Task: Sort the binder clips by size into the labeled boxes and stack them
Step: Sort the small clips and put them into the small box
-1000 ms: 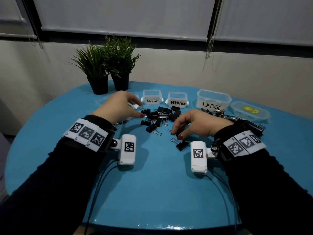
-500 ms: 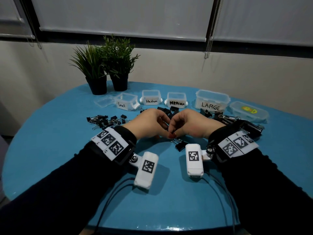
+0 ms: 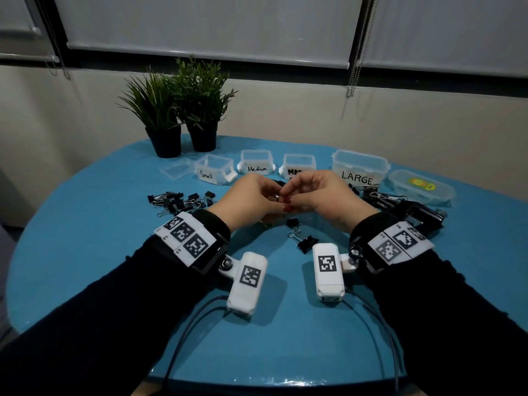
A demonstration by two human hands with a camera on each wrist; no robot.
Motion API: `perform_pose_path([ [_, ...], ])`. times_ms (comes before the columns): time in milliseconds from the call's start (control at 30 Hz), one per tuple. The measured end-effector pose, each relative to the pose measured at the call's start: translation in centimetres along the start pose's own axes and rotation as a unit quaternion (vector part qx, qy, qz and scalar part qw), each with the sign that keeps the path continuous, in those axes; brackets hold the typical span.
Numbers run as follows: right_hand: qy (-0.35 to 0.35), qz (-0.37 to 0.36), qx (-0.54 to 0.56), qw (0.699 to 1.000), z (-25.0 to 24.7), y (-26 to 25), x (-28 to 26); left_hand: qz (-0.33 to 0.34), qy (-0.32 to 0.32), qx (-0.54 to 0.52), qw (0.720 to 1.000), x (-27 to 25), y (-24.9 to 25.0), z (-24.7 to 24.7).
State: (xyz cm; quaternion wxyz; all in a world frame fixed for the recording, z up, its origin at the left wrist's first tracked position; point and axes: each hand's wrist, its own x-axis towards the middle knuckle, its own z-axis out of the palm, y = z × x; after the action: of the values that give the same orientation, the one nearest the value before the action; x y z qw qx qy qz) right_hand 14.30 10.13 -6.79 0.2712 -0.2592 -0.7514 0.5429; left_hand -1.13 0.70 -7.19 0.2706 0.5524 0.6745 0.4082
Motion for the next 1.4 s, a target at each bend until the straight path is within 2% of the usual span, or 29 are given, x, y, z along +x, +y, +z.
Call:
perform_pose_path([
  [67, 0.03, -0.003, -0.019, 0.999, -0.1, -0.4, -0.1, -0.009, 0.028, -0.006, 1.0, 0.0, 0.2, -0.4],
  [133, 0.034, 0.015, -0.1, 0.994, -0.4, -0.4, -0.3, -0.01, 0.072, 0.025, 0.997, 0.2, 0.1, -1.0],
  [233, -0.029, 0.077, -0.241, 0.967, -0.6, -0.2, -0.6, -0.018, 0.091, 0.067, 0.993, 0.1, -0.2, -1.8],
  [300, -0.045, 0.095, -0.272, 0.957, -0.5, -0.1, -0.6, -0.038, 0.063, 0.052, 0.996, 0.0, -0.3, -1.8],
  [433, -0.041, 0.096, -0.271, 0.957, -0.4, -0.2, -0.5, -0.063, -0.003, 0.014, 0.998, -0.3, -0.3, -1.4],
  [600, -0.04, 0.05, -0.294, 0.954, 0.0, -0.4, -0.8, -0.062, -0.045, -0.046, 0.996, -0.8, 0.2, -1.1],
  [667, -0.023, 0.02, -0.265, 0.964, 0.3, -0.6, -0.8, -0.07, -0.046, -0.076, 0.994, -0.8, 0.3, -0.9],
  [767, 0.013, -0.029, -0.141, 0.989, 0.8, -0.8, -0.7, -0.076, -0.057, -0.13, 0.987, -0.7, 0.5, -0.8],
  [867, 0.03, -0.061, -0.055, 0.996, 1.4, -1.0, -0.8, -0.068, -0.065, -0.212, 0.973, -0.8, 0.6, -0.6],
  [933, 0.041, -0.064, -0.028, 0.997, 1.5, -1.2, -0.8, -0.069, -0.036, -0.226, 0.971, -0.5, 0.6, -0.8],
  [1033, 0.032, -0.018, -0.07, 0.997, 1.0, -1.5, -1.2, -0.081, 0.021, -0.139, 0.987, -0.1, 0.2, -1.7],
  [1100, -0.05, 0.044, -0.185, 0.98, 0.4, -1.4, -1.5, -0.076, 0.076, -0.01, 0.994, 0.0, -0.1, -2.9],
  [1167, -0.123, 0.087, -0.257, 0.955, 0.3, -1.4, -1.8, -0.075, 0.121, 0.096, 0.985, 0.2, -0.7, -4.6],
  [1200, -0.137, 0.094, -0.264, 0.95, 0.3, -1.4, -1.9, -0.088, 0.131, 0.137, 0.978, 0.3, -1.2, -5.5],
  [1300, -0.148, 0.1, -0.265, 0.948, 0.2, -1.4, -1.8, -0.146, 0.139, 0.243, 0.949, 0.2, -2.1, -7.7],
  [1400, -0.158, 0.105, -0.258, 0.947, -0.1, -1.5, -1.9, -0.176, 0.133, 0.301, 0.928, 0.2, -2.8, -8.7],
])
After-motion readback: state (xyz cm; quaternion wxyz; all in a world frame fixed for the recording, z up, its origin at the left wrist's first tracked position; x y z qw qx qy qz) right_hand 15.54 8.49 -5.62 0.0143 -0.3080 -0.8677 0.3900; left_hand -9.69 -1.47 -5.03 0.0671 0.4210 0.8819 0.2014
